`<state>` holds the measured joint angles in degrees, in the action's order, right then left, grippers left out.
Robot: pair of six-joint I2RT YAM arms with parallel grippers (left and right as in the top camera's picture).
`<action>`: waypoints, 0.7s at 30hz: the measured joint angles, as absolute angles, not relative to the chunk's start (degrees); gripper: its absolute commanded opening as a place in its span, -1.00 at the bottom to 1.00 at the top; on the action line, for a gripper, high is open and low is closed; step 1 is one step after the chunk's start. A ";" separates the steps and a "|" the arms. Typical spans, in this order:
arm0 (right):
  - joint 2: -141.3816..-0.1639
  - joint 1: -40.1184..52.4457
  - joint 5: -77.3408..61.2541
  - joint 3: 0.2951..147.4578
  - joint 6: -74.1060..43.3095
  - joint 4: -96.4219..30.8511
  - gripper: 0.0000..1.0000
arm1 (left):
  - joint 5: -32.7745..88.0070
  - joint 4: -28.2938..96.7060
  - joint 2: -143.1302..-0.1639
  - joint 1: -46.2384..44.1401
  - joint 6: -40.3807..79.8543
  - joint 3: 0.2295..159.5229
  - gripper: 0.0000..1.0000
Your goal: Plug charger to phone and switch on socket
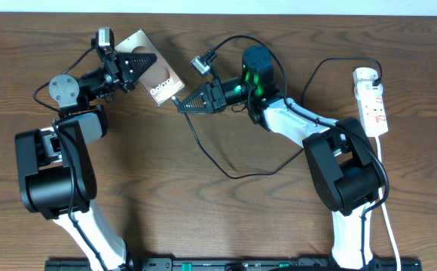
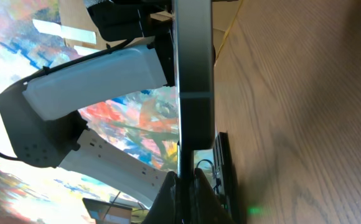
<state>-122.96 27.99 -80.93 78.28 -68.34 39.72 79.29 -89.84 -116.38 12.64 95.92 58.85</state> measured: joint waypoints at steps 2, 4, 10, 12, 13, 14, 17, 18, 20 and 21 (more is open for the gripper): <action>-122.96 27.99 -80.88 78.28 -68.73 39.72 -0.98 | 79.29 -89.84 -116.38 12.64 95.92 58.85 -0.87; -122.96 27.99 -80.79 78.28 -69.08 39.72 -0.98 | 79.29 -89.84 -116.38 12.64 95.74 58.85 -0.86; -122.96 27.99 -80.55 78.28 -69.52 39.72 -0.98 | 79.33 -89.84 -116.38 12.67 95.70 58.83 -0.85; -122.96 27.99 -80.58 78.28 -69.52 39.72 -0.98 | 79.37 -89.84 -116.38 12.67 95.72 58.85 -0.86; -122.96 27.99 -80.58 78.28 -69.52 39.72 -0.98 | 79.40 -89.84 -116.38 12.67 95.74 58.85 -0.85; -122.96 27.99 -80.60 78.28 -69.52 39.72 -0.99 | 79.50 -89.84 -116.38 12.67 95.77 58.85 -0.85; -122.96 27.99 -80.86 78.28 -69.49 39.72 -0.98 | 80.12 -89.84 -116.38 12.75 96.01 58.85 -0.85; -122.96 27.99 -81.12 78.28 -69.49 39.70 -0.98 | 80.42 -89.84 -116.38 12.78 96.16 58.85 -0.86; -122.96 27.99 -81.49 78.26 -69.49 39.70 -0.98 | 80.84 -89.84 -116.38 12.78 96.20 58.85 -0.85; -122.96 28.01 -81.60 78.26 -69.49 39.70 -0.98 | 80.95 -89.84 -116.38 12.78 96.20 58.85 -0.85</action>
